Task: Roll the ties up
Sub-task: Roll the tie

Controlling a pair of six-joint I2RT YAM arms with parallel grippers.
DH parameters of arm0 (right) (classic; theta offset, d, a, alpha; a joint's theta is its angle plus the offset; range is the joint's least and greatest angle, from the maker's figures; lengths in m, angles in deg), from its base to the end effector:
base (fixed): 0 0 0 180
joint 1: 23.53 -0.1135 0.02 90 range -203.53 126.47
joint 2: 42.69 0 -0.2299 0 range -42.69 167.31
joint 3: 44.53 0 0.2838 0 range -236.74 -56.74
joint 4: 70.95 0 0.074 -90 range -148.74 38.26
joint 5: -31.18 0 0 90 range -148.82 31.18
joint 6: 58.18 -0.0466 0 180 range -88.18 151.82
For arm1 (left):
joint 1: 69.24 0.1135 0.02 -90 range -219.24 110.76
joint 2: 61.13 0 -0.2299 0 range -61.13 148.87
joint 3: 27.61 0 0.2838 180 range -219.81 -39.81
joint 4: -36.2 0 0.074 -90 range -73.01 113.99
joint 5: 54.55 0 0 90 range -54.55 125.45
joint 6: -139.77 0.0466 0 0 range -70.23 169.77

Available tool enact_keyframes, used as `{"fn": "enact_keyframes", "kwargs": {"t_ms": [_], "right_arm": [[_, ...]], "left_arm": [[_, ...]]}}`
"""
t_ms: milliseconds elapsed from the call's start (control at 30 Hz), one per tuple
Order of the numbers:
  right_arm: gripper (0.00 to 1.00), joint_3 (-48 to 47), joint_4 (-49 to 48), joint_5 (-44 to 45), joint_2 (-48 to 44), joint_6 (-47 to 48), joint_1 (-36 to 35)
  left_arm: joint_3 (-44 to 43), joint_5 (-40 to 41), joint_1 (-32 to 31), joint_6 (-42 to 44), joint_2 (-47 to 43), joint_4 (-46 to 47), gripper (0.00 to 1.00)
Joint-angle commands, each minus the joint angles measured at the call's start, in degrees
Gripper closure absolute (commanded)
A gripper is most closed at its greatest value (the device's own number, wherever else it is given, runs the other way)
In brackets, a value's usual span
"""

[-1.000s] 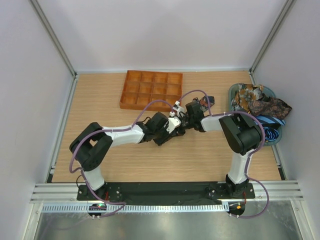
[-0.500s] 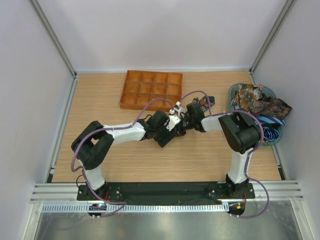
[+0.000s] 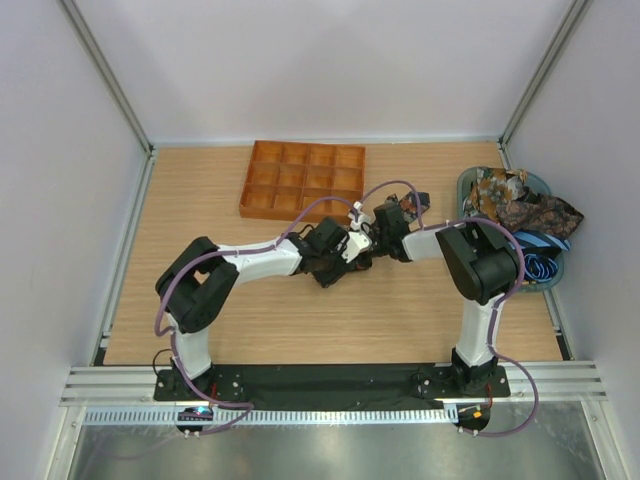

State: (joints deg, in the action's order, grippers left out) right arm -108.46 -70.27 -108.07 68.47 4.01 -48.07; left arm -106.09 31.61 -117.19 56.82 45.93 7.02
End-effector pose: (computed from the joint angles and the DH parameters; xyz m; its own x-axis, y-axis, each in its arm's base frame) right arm 0.3180 0.1840 0.0421 -0.9391 -0.0940 -0.3306 -0.3334 0.4825 0.8100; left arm 0.2662 -0.2998 0.0956 -0.4684 0.7021 -0.5364 0.8286 0.5598 0.0093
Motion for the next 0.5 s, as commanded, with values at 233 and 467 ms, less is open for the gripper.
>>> {"fn": "enact_keyframes", "kwargs": {"t_ms": [233, 467], "right_arm": [[0.47, -1.01, 4.41, 5.48, -2.68, 1.27, -0.51], [0.43, -3.03, 7.48, 7.33, -9.02, -1.19, 1.85]], "left_arm": [[-0.43, 2.78, 0.66, -1.25, 3.06, -4.47, 0.69], [-1.48, 2.34, 0.66, -1.25, 4.46, -5.88, 0.71]]}}
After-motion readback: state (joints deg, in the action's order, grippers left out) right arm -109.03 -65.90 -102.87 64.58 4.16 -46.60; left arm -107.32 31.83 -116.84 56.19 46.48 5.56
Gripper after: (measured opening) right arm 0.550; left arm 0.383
